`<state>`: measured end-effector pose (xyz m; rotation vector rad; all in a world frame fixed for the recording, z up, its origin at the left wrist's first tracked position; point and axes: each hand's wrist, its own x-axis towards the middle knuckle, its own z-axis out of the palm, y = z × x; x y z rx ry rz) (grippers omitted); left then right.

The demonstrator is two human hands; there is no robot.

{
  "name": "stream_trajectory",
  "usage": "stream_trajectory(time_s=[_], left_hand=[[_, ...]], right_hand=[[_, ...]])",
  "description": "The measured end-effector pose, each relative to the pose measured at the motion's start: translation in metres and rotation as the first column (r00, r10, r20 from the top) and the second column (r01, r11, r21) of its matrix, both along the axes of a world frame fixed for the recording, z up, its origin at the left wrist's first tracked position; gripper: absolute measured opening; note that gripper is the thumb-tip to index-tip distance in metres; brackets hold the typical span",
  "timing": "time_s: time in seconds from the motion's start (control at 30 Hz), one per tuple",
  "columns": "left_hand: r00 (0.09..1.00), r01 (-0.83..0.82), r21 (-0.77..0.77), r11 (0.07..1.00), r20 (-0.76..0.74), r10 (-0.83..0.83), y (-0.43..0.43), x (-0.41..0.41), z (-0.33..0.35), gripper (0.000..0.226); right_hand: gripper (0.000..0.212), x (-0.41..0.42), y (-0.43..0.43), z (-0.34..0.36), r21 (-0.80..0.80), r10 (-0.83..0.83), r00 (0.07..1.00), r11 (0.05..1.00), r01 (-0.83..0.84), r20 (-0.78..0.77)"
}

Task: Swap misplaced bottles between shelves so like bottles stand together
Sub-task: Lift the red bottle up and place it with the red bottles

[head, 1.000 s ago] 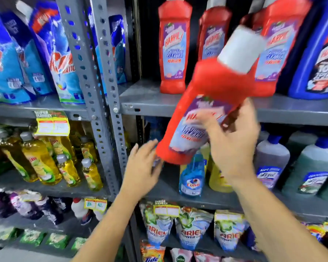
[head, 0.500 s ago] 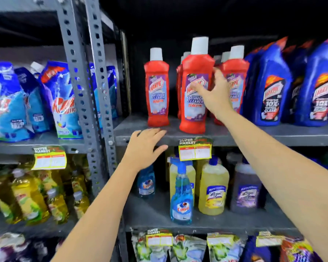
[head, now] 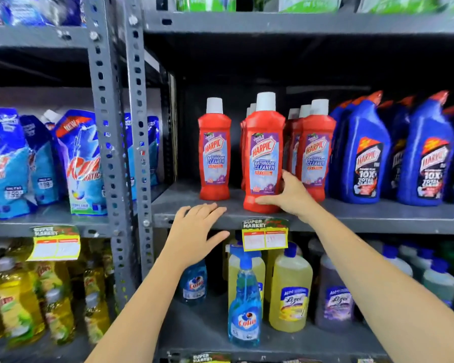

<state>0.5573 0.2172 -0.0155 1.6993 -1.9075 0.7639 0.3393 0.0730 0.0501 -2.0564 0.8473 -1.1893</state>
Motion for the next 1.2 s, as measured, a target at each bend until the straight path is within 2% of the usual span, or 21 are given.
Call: stream_trajectory(time_s=[0.3,0.53,0.87,1.2], left_hand=[[1.0,-0.02,-0.001,1.0,0.012,0.02,0.0,-0.002,-0.002,0.057],[0.999,-0.027,0.0,1.0,0.018,0.027,-0.001,0.0,-0.004,0.058],[1.0,-0.014,-0.032,0.999,-0.009,0.013,-0.003,-0.003,-0.004,0.054],[1.0,-0.002,-0.046,0.999,-0.025,0.001,0.0,-0.005,-0.004,0.057]], right_hand=[[0.071,0.011,-0.03,-0.004,0.092,-0.003,1.0,0.996,0.002,0.014],[0.075,0.019,-0.052,-0.002,0.142,-0.005,1.0,0.99,0.003,0.014],[0.071,0.018,-0.067,-0.003,0.234,0.107,0.993,0.965,-0.117,0.054],[0.07,0.02,-0.063,-0.003,0.245,0.106,0.993,0.962,-0.118,0.059]])
